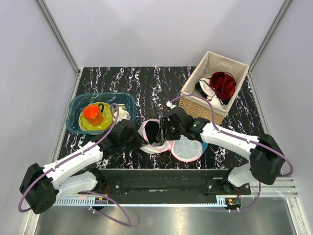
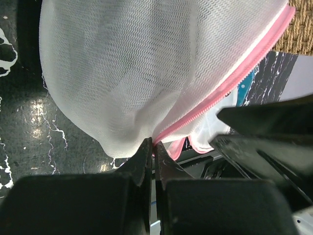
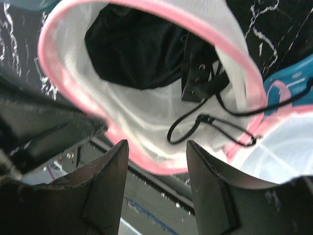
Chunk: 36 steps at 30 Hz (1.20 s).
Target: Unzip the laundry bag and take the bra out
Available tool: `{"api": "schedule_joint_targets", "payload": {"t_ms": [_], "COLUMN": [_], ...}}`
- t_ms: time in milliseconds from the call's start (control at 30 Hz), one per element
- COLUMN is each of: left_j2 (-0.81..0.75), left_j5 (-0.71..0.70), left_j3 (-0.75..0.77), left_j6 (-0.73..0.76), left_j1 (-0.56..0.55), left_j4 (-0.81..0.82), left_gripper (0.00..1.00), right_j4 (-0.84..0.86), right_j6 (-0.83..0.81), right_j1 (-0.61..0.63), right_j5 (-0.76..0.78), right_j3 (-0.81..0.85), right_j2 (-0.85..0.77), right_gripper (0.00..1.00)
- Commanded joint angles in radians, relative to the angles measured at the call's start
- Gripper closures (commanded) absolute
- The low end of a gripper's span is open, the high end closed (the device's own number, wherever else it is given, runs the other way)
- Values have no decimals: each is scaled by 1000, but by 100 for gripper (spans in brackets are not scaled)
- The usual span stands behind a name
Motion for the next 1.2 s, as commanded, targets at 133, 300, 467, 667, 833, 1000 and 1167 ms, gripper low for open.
{"api": "schedule_joint_targets", "payload": {"t_ms": [133,300,467,667,833,1000,1167], "left_j2": [-35,-31,-37,-63,-46,-16,-11], "left_j5": [-21,-6,-21,-47,-46,-32,-33], "left_j3": [38,28,64,58,41,30,31], "left_j6": [24,30,56,41,43,38,47], "left_j1": [6,6,6,15,30,30,32], "left_j4": [0,2,-46,-57,-51,-26,-28], "left_gripper": [100,100,100,100,100,100,100], "right_j4": [146,199,208,203,147,78,59], "right_j6": [10,-4,-54,-65,-71,-87,-124], "right_j1": [5,5,5,4,5,5,-106], "right_j5": [134,205,205,185,27,-4,-28], "right_j3": [87,126,163,89,135,270,449], "right_j2": [178,299,382,75,-144,-266,-316], "right_gripper": [37,22,88,100,100,100,100]}}
